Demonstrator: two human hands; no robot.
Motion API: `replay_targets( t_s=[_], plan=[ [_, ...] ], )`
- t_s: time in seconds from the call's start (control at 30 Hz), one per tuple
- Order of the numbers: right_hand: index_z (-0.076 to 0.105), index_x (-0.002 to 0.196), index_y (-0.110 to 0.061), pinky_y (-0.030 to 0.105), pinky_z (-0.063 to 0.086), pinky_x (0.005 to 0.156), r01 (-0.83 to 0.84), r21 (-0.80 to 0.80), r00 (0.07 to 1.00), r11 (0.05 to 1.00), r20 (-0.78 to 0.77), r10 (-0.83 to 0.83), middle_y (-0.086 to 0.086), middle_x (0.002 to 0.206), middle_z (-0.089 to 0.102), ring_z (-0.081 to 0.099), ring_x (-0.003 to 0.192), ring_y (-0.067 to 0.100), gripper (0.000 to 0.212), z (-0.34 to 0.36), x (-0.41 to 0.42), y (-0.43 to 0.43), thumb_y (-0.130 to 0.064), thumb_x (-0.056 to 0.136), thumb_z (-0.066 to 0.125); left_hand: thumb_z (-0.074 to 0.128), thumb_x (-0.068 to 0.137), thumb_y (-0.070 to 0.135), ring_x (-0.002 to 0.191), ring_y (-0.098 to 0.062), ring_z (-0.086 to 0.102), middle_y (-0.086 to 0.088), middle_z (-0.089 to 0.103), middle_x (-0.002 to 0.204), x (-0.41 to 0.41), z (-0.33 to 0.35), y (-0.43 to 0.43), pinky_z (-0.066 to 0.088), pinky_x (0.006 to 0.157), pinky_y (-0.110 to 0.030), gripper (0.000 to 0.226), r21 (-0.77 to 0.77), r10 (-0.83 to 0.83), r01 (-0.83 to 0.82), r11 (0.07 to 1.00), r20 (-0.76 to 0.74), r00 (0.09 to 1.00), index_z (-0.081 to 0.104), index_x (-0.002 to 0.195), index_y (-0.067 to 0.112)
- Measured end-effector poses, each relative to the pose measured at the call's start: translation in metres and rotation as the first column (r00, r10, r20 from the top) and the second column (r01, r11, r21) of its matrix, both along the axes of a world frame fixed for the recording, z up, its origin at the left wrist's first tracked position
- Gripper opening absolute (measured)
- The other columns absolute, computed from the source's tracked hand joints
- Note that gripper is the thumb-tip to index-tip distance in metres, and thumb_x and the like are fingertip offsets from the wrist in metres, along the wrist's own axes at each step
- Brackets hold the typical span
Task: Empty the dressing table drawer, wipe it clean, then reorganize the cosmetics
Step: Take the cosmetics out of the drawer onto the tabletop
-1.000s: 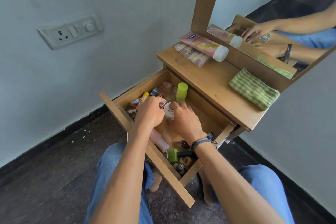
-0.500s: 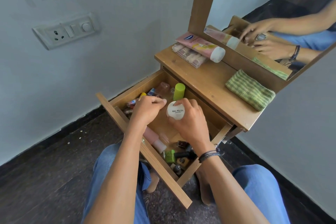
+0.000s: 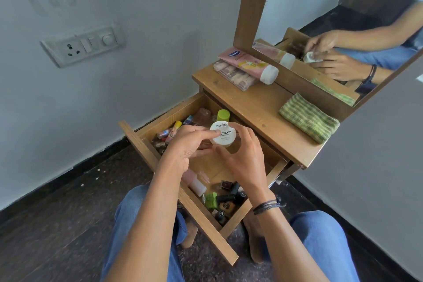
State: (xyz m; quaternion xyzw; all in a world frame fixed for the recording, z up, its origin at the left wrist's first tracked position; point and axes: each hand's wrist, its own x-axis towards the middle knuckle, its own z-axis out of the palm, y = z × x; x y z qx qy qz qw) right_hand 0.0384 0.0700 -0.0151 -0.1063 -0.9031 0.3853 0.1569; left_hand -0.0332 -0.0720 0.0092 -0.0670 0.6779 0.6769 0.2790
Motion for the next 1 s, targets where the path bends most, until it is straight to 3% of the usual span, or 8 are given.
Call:
replay_targets(
  t_s=[0.2, 0.37, 0.5, 0.6, 0.73, 0.87, 0.93, 1.0],
  plan=[
    [0.050, 0.136, -0.033, 0.038, 0.050, 0.101, 0.007, -0.056, 0.999, 0.998, -0.031, -0.008, -0.014, 0.130, 0.059, 0.055, 0.120, 0.009, 0.064, 0.006, -0.002, 0.002, -0.036, 0.082, 0.082, 0.079, 0.087, 0.028, 0.096, -0.021, 0.074, -0.004, 0.079, 0.097, 0.000, 0.000, 0.002, 0.062, 0.084, -0.036, 0.027, 0.059, 0.009, -0.008, 0.998, -0.018, 1.000, 0.078, 0.110, 0.013],
    [0.055, 0.126, -0.033, 0.045, 0.054, 0.093, 0.056, -0.066, 0.992, 0.996, -0.109, -0.063, -0.016, 0.121, 0.061, 0.059, 0.112, 0.013, 0.056, 0.011, -0.005, 0.013, -0.045, 0.079, 0.083, 0.070, 0.093, 0.039, 0.096, -0.019, 0.075, -0.005, 0.079, 0.096, -0.001, 0.001, 0.003, 0.061, 0.087, -0.036, 0.030, 0.083, 0.026, -0.022, 0.996, -0.047, 0.999, 0.075, 0.112, 0.017],
    [0.056, 0.118, -0.032, 0.043, 0.056, 0.083, 0.140, -0.074, 0.975, 0.987, -0.163, -0.150, -0.011, 0.116, 0.063, 0.061, 0.104, 0.016, 0.050, 0.027, -0.016, 0.029, -0.046, 0.077, 0.083, 0.063, 0.097, 0.043, 0.098, -0.019, 0.074, 0.001, 0.079, 0.096, -0.004, -0.001, 0.002, 0.059, 0.090, -0.034, 0.029, 0.033, 0.057, -0.055, 0.998, -0.071, 0.996, 0.075, 0.110, 0.020],
    [0.059, 0.118, -0.026, 0.037, 0.051, 0.084, 0.205, -0.027, 0.966, 0.978, -0.155, -0.207, -0.007, 0.114, 0.064, 0.060, 0.101, 0.020, 0.050, 0.040, -0.032, 0.043, -0.044, 0.077, 0.082, 0.063, 0.098, 0.039, 0.098, -0.019, 0.074, 0.003, 0.079, 0.095, -0.008, -0.006, -0.001, 0.059, 0.091, -0.034, 0.024, -0.016, 0.092, -0.094, 0.995, -0.088, 0.992, 0.075, 0.108, 0.021],
    [0.059, 0.119, -0.025, 0.039, 0.045, 0.090, 0.261, 0.057, 0.962, 0.964, -0.101, -0.254, -0.002, 0.115, 0.067, 0.055, 0.108, 0.023, 0.053, 0.045, -0.053, 0.061, -0.044, 0.075, 0.080, 0.063, 0.099, 0.037, 0.097, -0.017, 0.074, 0.006, 0.079, 0.093, -0.009, -0.008, -0.001, 0.059, 0.086, -0.029, 0.021, -0.049, 0.096, -0.102, 0.994, -0.113, 0.989, 0.076, 0.106, 0.023],
    [0.059, 0.119, -0.017, 0.037, 0.038, 0.096, 0.264, 0.097, 0.964, 0.960, -0.052, -0.260, 0.006, 0.119, 0.067, 0.051, 0.114, 0.028, 0.049, 0.042, -0.065, 0.071, -0.038, 0.080, 0.080, 0.065, 0.097, 0.037, 0.097, -0.016, 0.071, 0.009, 0.077, 0.093, -0.010, -0.013, -0.002, 0.058, 0.092, -0.037, 0.013, -0.197, 0.032, -0.074, 0.978, -0.208, 0.978, 0.075, 0.100, 0.029],
    [0.060, 0.119, -0.014, 0.040, 0.038, 0.100, 0.272, 0.127, 0.962, 0.954, -0.040, -0.269, 0.008, 0.120, 0.067, 0.051, 0.115, 0.031, 0.048, 0.038, -0.070, 0.073, -0.038, 0.082, 0.080, 0.066, 0.095, 0.039, 0.101, -0.015, 0.067, 0.011, 0.074, 0.098, -0.012, -0.015, -0.005, 0.054, 0.095, -0.041, 0.018, -0.362, -0.067, -0.039, 0.931, -0.274, 0.959, 0.074, 0.107, 0.029],
    [0.061, 0.121, -0.014, 0.042, 0.038, 0.102, 0.288, 0.153, 0.958, 0.945, -0.042, -0.285, 0.010, 0.124, 0.064, 0.050, 0.117, 0.032, 0.047, 0.034, -0.074, 0.075, -0.037, 0.084, 0.078, 0.066, 0.095, 0.041, 0.102, -0.013, 0.063, 0.011, 0.069, 0.103, -0.011, -0.015, -0.006, 0.050, 0.091, -0.035, 0.028, -0.502, -0.158, -0.015, 0.865, -0.300, 0.941, 0.070, 0.118, 0.026]
  ],
)
